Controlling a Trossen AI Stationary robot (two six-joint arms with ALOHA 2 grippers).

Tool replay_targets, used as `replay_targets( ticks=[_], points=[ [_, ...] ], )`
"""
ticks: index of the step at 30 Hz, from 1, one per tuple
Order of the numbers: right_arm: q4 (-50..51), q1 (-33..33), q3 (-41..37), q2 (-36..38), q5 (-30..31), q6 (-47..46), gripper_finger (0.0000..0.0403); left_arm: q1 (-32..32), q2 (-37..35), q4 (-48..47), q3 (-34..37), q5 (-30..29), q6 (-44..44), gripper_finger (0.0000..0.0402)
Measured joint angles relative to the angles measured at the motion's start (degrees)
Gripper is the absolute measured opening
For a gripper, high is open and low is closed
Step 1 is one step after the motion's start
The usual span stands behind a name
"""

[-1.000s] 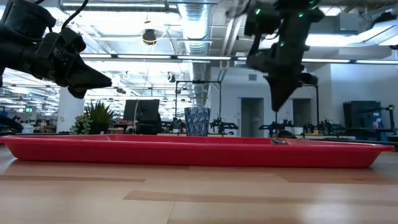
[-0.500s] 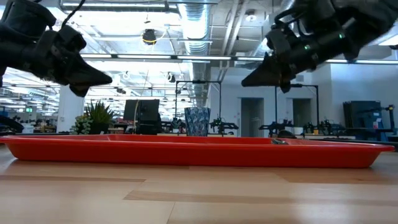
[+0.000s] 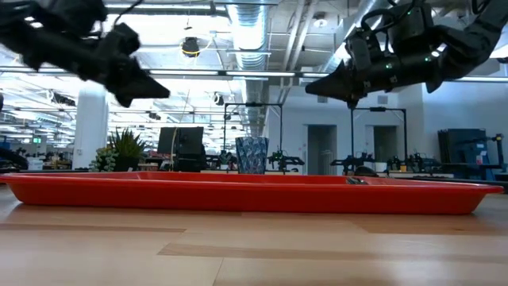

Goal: Pick and place plate/cup/fork/spoon on tray
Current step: Put the blue glass on the top left of the red serving tray

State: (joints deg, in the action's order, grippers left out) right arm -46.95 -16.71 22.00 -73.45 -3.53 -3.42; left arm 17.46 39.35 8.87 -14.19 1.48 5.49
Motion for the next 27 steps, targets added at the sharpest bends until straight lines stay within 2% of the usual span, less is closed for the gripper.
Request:
replay_targets(
  ticks=[10,17,22,27],
  points=[
    [-0.31,-1.37,0.0,0.0,-1.3,4.66,0.0007,8.9,24.54,1.22,-15.75,8.45,-11.29,0.0],
    [-0.29,-4.37,0.0,0.04,-3.62,5.4,0.0007,14.37,38.15,-0.77,-27.73,9.87,-16.17,0.0],
    [-0.25,-5.25,0.0,0.04,-4.39,5.43,0.0008,17.96,47.35,-9.76,-42.08,12.82,-19.03,0.0],
    [-0.16,-5.11,0.0,0.07,-4.39,5.4,0.0008,19.76,57.12,-24.47,-56.48,15.74,-24.87,0.0004]
  ],
)
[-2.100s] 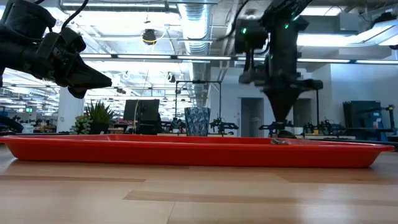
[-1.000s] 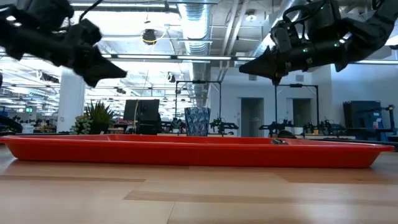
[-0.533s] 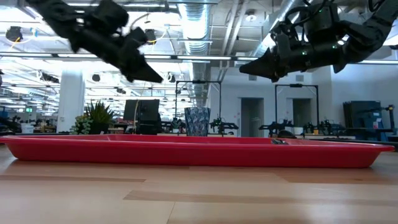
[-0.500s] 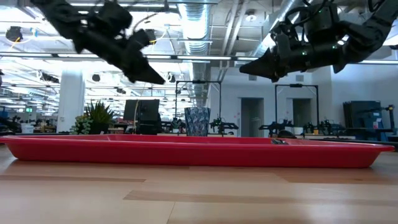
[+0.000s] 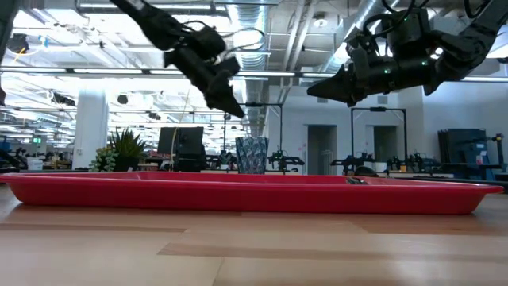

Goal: Pick and place plate/cup/fork/spoon on tray
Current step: Put the blue glass on the top left of the red serving tray

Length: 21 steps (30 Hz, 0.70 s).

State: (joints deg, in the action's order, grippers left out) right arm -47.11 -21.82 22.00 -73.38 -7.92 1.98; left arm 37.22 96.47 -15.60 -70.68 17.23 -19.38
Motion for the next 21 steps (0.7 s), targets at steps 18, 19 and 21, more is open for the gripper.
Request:
replay_targets(
  ticks=[18,19,21],
  points=[
    [0.15,2.29,0.02,0.0,0.02,0.0,0.0008,-1.34,9.71,-8.54,-11.79,-10.97,-16.94,0.0142],
    [0.13,2.29,0.02,0.0,0.02,0.0,0.0008,-1.34,10.17,-9.23,-11.71,-10.84,-17.09,0.0143],
    [0.09,2.29,0.02,0.0,0.02,0.0,0.0008,-1.45,11.6,-8.72,-11.8,-11.32,-18.06,0.0144]
  ],
)
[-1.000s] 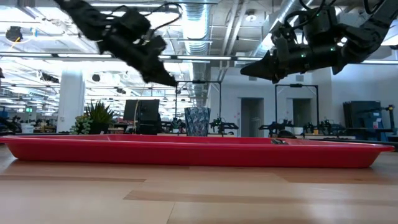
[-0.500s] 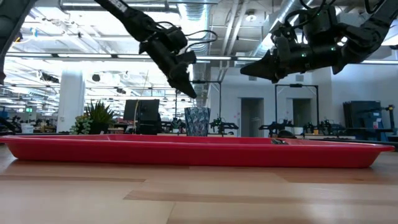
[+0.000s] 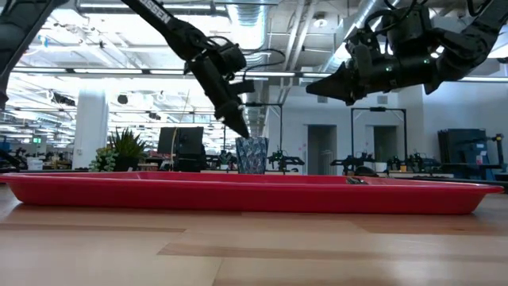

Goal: Pick and place plate/cup/fork/spoon on tray
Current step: Put the blue glass on the top left of the red serving tray

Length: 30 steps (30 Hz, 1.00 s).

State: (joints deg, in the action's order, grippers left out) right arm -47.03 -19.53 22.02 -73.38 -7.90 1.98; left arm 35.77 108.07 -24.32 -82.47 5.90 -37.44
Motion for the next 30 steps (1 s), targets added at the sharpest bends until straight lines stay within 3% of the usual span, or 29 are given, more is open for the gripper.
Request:
replay_targets(
  ticks=[9,18,26,30],
  points=[
    [-0.02,0.0,0.02,0.02,0.0,0.0,0.0008,0.04,1.92,0.74,-0.09,-0.55,-1.39,0.0132],
    [-0.15,0.01,0.02,0.02,0.0,-0.02,0.0008,0.1,1.87,-0.19,-0.38,-0.84,-4.09,0.0012],
    [-0.11,0.02,0.02,0.02,0.16,-0.02,0.0008,-1.57,1.29,-20.13,-11.85,-3.01,0.34,0.0003],
    [0.07,0.01,0.02,0.02,0.22,-0.04,0.0008,-5.02,-2.43,-27.35,-12.78,-3.14,1.01,0.0002]
  ],
)
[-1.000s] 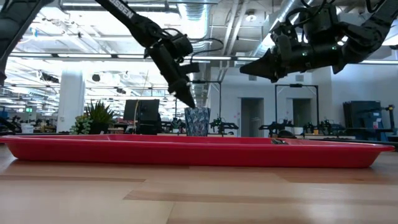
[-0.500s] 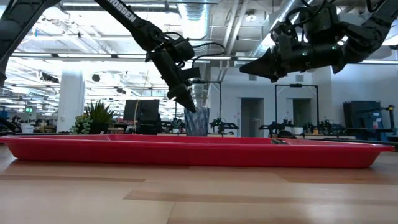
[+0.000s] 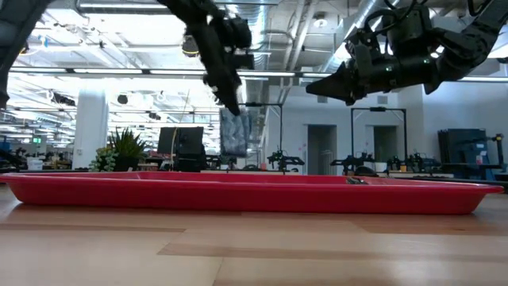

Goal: Pick and place plate/cup/fork/spoon on tray
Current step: Put the blue glass on the top left of the red serving tray

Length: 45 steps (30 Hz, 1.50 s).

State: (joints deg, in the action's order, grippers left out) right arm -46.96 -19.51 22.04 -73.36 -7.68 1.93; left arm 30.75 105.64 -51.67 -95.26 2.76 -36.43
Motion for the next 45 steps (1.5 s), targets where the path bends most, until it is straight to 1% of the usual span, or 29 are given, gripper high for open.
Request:
replay_targets(
  ticks=[4,6,9,11,15,17,20,23,27,32,35,40,43,45],
  points=[
    [0.89,-0.01,0.0,0.0,0.02,-0.06,0.0008,-3.13,-5.63,-6.34,3.12,0.73,1.83,0.0002],
    [1.58,0.01,0.0,0.0,0.02,-0.46,0.0008,-4.64,-10.05,-6.81,6.35,1.75,4.66,0.0001],
    [2.45,0.01,0.0,0.0,0.03,-1.62,0.0008,-7.5,-17.47,-5.5,13.33,1.97,10.12,0.0001],
    [2.6,0.01,0.0,0.0,0.04,-1.88,0.0008,-9.77,-22.23,-3.53,18.92,0.41,14.81,0.0001],
    [2.67,0.01,0.0,0.0,0.2,-1.9,0.0008,-13.95,-31.67,0.84,29.85,-0.9,25.29,0.0001],
    [2.57,0.01,0.0,0.0,0.22,-1.9,0.0008,-16.4,-35.09,2.62,34.48,-2.13,30.63,0.0001],
    [2.01,0.01,0.0,0.0,0.22,-1.9,0.0008,-19.95,-38.65,5.53,39.18,-5.46,36.97,0.0],
    [1.35,0.01,0.0,0.0,0.22,-1.92,0.0008,-22.0,-39.07,7.14,41.72,-9.08,41.86,0.0],
    [1.05,0.01,0.0,0.0,0.22,-2.37,0.0008,-22.45,-37.25,11.15,42.95,-9.32,45.08,0.0],
    [1.25,0.58,0.0,0.0,0.41,-3.52,0.0008,-21.73,-33.19,11.99,43.07,-10.0,45.37,0.0],
    [1.23,1.93,0.0,0.0,2.41,-3.25,0.0008,-21.4,-31.19,11.69,43.07,-10.43,46.09,0.0],
    [1.05,3.46,0.0,0.0,3.57,-1.59,0.0008,-21.04,-30.37,12.14,43.07,-11.58,46.69,0.0],
    [1.03,3.33,0.0,0.0,3.63,-1.49,0.0008,-21.03,-30.37,11.99,43.07,-13.64,47.24,0.0],
    [1.01,3.31,0.0,0.0,3.72,-1.46,0.0008,-21.01,-30.37,11.28,43.07,-13.99,47.26,0.0]
  ],
)
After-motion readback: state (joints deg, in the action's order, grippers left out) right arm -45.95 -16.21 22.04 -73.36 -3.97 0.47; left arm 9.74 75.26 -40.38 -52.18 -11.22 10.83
